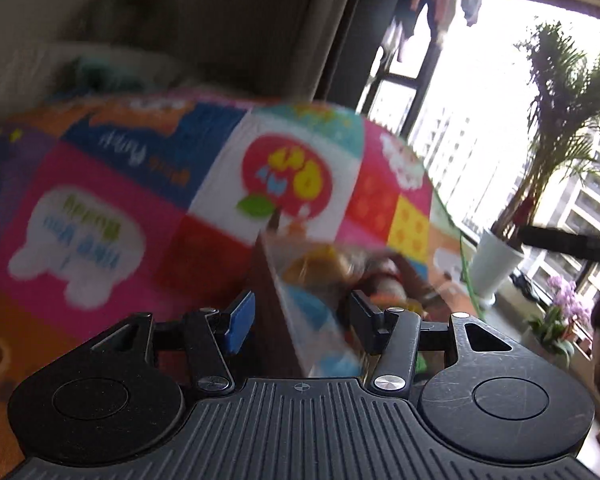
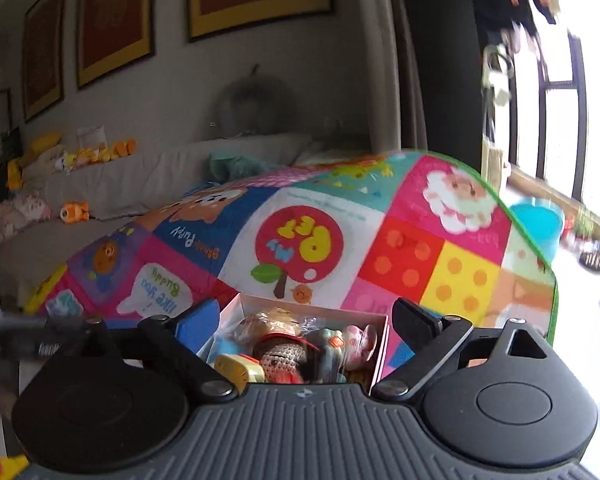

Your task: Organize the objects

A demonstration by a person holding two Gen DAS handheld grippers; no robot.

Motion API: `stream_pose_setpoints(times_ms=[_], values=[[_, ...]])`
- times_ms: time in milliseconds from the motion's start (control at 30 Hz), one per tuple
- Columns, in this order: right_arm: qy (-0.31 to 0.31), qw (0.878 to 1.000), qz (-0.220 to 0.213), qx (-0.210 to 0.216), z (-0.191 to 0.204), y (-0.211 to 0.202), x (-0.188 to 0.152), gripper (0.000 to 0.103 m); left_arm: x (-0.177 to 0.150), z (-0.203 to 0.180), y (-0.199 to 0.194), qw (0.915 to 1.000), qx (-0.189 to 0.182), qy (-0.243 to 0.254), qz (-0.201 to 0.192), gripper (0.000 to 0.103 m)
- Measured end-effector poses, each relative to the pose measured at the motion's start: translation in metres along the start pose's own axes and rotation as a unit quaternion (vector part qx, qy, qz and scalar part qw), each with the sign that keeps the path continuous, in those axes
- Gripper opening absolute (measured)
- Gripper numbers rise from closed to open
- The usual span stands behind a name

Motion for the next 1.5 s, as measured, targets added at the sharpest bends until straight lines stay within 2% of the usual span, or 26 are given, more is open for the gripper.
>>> stream_pose_setpoints(times_ms=[167,267,333,367,433,500,567,633,700,800,933,1033,1067,1200,1400,1500], values=[[0.026,0.999,0.012,-0.025,-0.023,-0.011,-0.016,0.093,-0.008,0.005,0.011,0.998,0.019,-0.018,0.058,0.056],[0.01,0.998,0.047,-0.04,-0.024,-0.007,-0.041,0.079,-0.008,0.001,0.027,0.9949,0.029,-0.032,0.091,0.055],[-0.007,0.997,0.076,-0.034,-0.021,-0.003,-0.059,0.066,-0.005,0.0,0.036,0.9923,0.058,-0.028,0.106,0.055],[-0.012,0.995,0.091,-0.031,-0.019,0.0,-0.068,0.063,-0.003,0.001,0.043,0.9905,0.073,-0.024,0.114,0.055],[-0.01,0.993,0.114,-0.034,-0.018,0.008,-0.084,0.054,-0.003,0.002,0.059,0.9846,0.106,-0.014,0.138,0.055],[0.007,0.991,0.126,-0.035,-0.021,0.017,-0.097,0.052,-0.007,0.006,0.071,0.976,0.141,-0.009,0.166,0.053],[0.024,0.993,0.115,-0.019,-0.021,0.019,-0.102,0.052,-0.015,0.009,0.078,0.9695,0.153,-0.003,0.191,0.057],[0.024,0.994,0.11,-0.003,-0.018,0.019,-0.104,0.052,-0.021,0.012,0.078,0.9658,0.156,0.005,0.207,0.065],[0.022,0.994,0.11,0.015,-0.012,0.022,-0.105,0.052,-0.023,0.016,0.074,0.9643,0.158,0.011,0.212,0.072],[0.017,0.994,0.109,0.02,-0.005,0.029,-0.1,0.053,-0.024,0.026,0.064,0.9634,0.161,0.006,0.215,0.075],[0.013,0.993,0.114,0.031,0.013,0.048,-0.097,0.052,-0.035,0.052,0.048,0.9621,0.167,-0.033,0.213,0.083],[-0.006,0.993,0.119,0.023,0.031,0.067,-0.095,0.052,-0.043,0.081,0.041,0.9612,0.171,-0.057,0.208,0.101],[-0.014,0.993,0.119,0.019,0.037,0.073,-0.094,0.052,-0.047,0.091,0.041,0.9612,0.172,-0.065,0.205,0.102],[-0.019,0.992,0.122,0.01,0.052,0.094,-0.089,0.053,-0.051,0.114,0.035,0.9682,0.141,-0.098,0.182,0.103],[-0.022,0.992,0.126,0.001,0.059,0.102,-0.086,0.052,-0.051,0.117,0.033,0.9698,0.146,-0.097,0.17,0.103],[-0.025,0.994,0.11,0.002,0.06,0.09,-0.079,0.052,-0.051,0.118,0.033,0.9701,0.145,-0.099,0.167,0.103]])
Point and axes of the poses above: each gripper's, at about its wrist camera, not at the fingertips, and y roughly the way its jaws point, z to its left, x to its top, the point moved 8 cm from there along y, roughly the way its jaws point, and after that the axes turned 2 degrees about x, right-handed, at the moved point
